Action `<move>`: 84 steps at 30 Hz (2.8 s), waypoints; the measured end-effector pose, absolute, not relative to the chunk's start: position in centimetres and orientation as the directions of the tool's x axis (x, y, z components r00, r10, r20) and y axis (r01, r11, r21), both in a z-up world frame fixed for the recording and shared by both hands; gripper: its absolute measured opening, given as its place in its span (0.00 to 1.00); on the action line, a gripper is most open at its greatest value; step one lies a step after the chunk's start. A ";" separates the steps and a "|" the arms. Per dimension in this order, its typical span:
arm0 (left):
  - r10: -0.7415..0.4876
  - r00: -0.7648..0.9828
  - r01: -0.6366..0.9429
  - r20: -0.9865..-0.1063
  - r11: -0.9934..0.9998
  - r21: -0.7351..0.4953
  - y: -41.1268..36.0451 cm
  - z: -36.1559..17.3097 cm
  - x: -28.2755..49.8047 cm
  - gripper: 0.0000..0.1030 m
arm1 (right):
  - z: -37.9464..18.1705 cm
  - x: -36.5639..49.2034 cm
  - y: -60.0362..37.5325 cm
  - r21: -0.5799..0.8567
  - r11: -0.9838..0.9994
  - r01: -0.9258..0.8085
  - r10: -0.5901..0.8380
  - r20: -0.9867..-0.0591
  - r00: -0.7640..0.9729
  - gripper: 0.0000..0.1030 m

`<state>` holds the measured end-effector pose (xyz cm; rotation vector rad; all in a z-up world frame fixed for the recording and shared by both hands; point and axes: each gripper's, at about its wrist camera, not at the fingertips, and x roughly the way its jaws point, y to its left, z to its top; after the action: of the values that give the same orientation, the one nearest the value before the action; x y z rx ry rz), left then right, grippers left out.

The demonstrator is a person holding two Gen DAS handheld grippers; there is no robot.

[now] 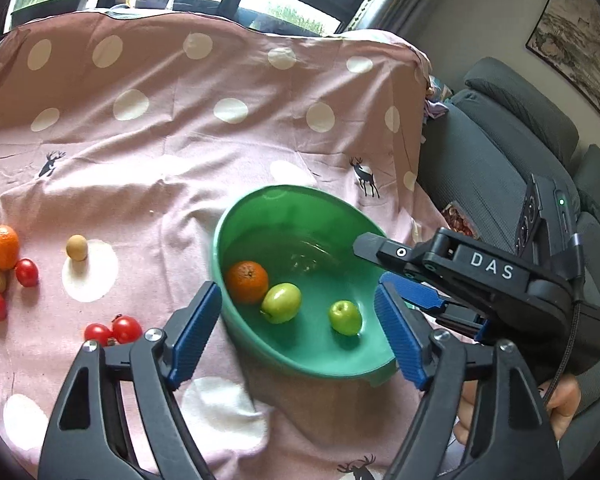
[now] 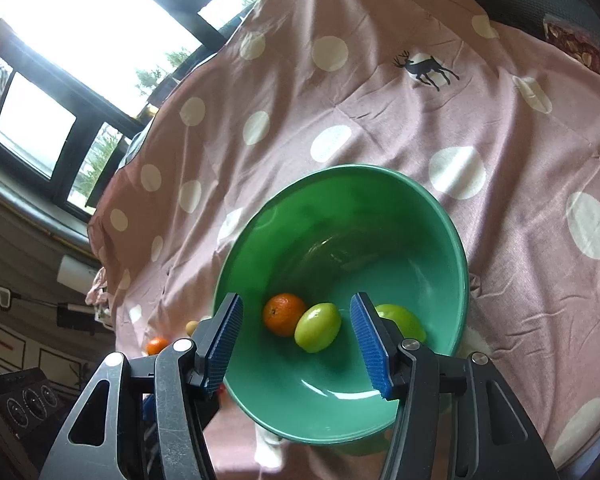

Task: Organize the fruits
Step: 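Move the right tool back to the red tomato, then close the right tool on the red tomato, then carry the red tomato with the right tool over the green bowl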

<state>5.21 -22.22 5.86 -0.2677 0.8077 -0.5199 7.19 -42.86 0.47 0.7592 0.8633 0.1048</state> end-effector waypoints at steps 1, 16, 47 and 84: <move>-0.528 0.587 0.325 -0.614 0.848 -0.419 -21.3 6.1 5.1 0.78 | 0.8 7.1 -42.5 0.635 0.745 0.205 0.370 -0.649 0.665 0.58; -0.350 0.708 0.018 -0.613 0.877 -0.480 -5.7 5.7 3.6 0.81 | 3.0 7.4 -36.3 0.553 0.832 0.053 0.376 -0.631 0.679 0.70; -0.248 0.596 0.050 -0.763 0.961 -0.274 -5.4 -0.6 8.5 0.44 | -4.1 11.8 -23.6 0.411 0.905 -0.112 0.415 -0.790 0.451 0.31; -0.260 0.502 0.139 -0.825 0.966 -0.220 -9.1 -4.6 7.6 0.25 | -2.9 10.8 -25.1 0.472 0.878 -0.082 0.445 -0.742 0.501 0.27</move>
<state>7.55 -9.08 -4.64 -0.1308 1.0179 -0.2415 10.80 -25.06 -2.91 0.4047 1.0012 0.3291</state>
